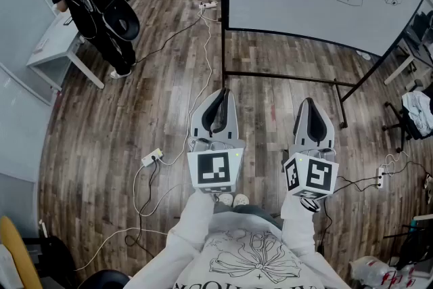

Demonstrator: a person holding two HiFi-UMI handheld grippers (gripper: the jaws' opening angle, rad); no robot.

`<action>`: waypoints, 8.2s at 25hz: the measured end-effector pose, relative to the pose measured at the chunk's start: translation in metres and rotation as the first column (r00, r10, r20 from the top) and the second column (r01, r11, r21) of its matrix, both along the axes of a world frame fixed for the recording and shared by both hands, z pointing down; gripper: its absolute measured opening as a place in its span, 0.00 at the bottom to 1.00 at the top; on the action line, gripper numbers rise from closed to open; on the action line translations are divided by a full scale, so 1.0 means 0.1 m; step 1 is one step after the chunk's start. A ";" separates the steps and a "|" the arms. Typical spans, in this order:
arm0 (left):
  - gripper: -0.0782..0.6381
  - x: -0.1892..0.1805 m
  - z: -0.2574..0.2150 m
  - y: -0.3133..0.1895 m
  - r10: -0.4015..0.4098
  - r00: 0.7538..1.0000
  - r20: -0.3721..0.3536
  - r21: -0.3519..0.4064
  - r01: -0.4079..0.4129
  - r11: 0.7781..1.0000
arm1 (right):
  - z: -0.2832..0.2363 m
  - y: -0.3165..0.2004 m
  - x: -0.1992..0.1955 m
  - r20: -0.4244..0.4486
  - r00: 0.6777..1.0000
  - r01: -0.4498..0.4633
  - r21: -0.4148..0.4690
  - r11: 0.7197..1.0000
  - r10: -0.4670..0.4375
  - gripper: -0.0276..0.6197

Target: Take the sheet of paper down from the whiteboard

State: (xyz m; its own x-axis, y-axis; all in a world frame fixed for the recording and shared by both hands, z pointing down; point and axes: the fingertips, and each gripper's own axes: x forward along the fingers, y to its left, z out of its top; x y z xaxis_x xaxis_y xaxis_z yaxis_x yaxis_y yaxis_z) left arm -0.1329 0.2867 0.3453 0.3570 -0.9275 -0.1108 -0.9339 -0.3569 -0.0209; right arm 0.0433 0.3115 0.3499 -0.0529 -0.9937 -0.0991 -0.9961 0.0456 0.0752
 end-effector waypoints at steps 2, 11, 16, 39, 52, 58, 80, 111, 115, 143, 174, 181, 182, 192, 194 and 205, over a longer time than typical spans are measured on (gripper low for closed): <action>0.13 0.00 0.00 0.01 0.000 1.000 0.002 -0.001 0.000 1.000 | 0.00 0.01 0.00 -0.002 1.000 0.001 -0.001 1.000 -0.001 0.04; 0.13 0.13 0.05 -0.07 -0.011 1.000 0.012 -0.004 0.011 1.000 | 0.07 -0.10 0.09 0.012 1.000 0.026 -0.006 1.000 -0.026 0.05; 0.13 0.23 0.13 -0.09 -0.030 0.999 0.013 -0.005 0.030 1.000 | 0.10 -0.18 0.14 0.002 0.998 0.058 0.003 0.998 -0.058 0.05; 0.13 0.68 0.24 -1.84 -0.025 0.999 0.025 -0.023 0.026 0.999 | 0.25 -1.89 0.51 -0.007 0.998 0.060 -0.033 0.998 -0.060 0.05; 0.13 0.94 -0.23 -3.80 0.043 0.999 0.029 0.035 -0.044 0.998 | -0.16 -3.72 0.64 -0.031 1.000 -0.001 0.025 1.000 0.002 0.05; 0.13 1.16 -0.34 -4.38 0.083 0.993 0.082 0.005 -0.083 0.997 | -0.19 -4.24 0.74 -0.048 0.999 -0.024 0.022 0.999 0.025 0.05; 0.21 1.74 -1.21 -5.86 0.052 0.999 0.011 0.071 -0.052 0.996 | -1.30 -5.79 1.29 -0.199 0.977 0.119 0.178 0.977 -0.083 0.21; 0.25 1.98 -1.40 -6.30 0.121 0.992 0.019 0.037 -0.122 0.992 | -2.27 -6.40 1.23 -0.352 0.935 0.155 0.288 0.945 -0.046 0.35; 0.19 1.96 -1.39 -6.30 0.132 0.991 0.015 0.031 -0.132 0.991 | -2.32 -6.47 1.19 -0.359 0.933 0.138 0.274 0.952 -0.032 0.35; 0.12 1.93 -1.43 -6.34 0.149 0.989 -0.001 0.048 -0.149 0.988 | -2.33 -6.54 1.20 -0.376 0.925 0.053 0.273 0.960 0.056 0.23; 0.12 1.60 -1.48 -6.29 0.096 0.994 -0.055 0.071 -0.092 0.993 | -2.40 -6.52 1.27 -0.345 0.937 0.043 0.283 0.958 0.060 0.23; 0.12 1.38 -1.48 -6.29 0.068 0.994 -0.086 0.064 -0.063 0.996 | -2.50 -6.43 1.19 -0.362 0.931 0.060 0.294 0.954 0.053 0.23; 0.12 1.37 -1.47 -6.29 0.065 0.994 -0.084 0.062 -0.060 0.996 | -2.50 -6.44 1.19 -0.363 0.930 0.059 0.293 0.954 0.054 0.23; 0.12 1.07 -1.22 -6.24 0.008 0.997 -0.081 0.010 -0.007 1.000 | -2.50 -6.48 1.16 -0.355 0.933 0.060 0.291 0.955 0.050 0.23; 0.12 0.99 -1.14 -6.23 -0.005 0.997 -0.082 -0.007 0.004 1.000 | -2.49 -6.49 1.12 -0.359 0.932 0.064 0.288 0.956 0.046 0.23; 0.12 0.69 -0.82 -6.14 -0.058 0.996 -0.075 -0.077 0.052 0.996 | -2.53 -6.50 0.97 -0.367 0.929 0.073 0.287 0.955 0.039 0.23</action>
State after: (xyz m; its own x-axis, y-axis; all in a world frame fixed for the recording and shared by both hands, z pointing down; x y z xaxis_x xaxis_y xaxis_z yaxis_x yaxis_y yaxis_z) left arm -0.0642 -0.3273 0.2632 0.2985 -0.9522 -0.0655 -0.9499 -0.3030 0.0765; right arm 0.1402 -0.3385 0.0971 -0.1573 -0.9223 -0.3530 -0.8953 -0.0177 0.4451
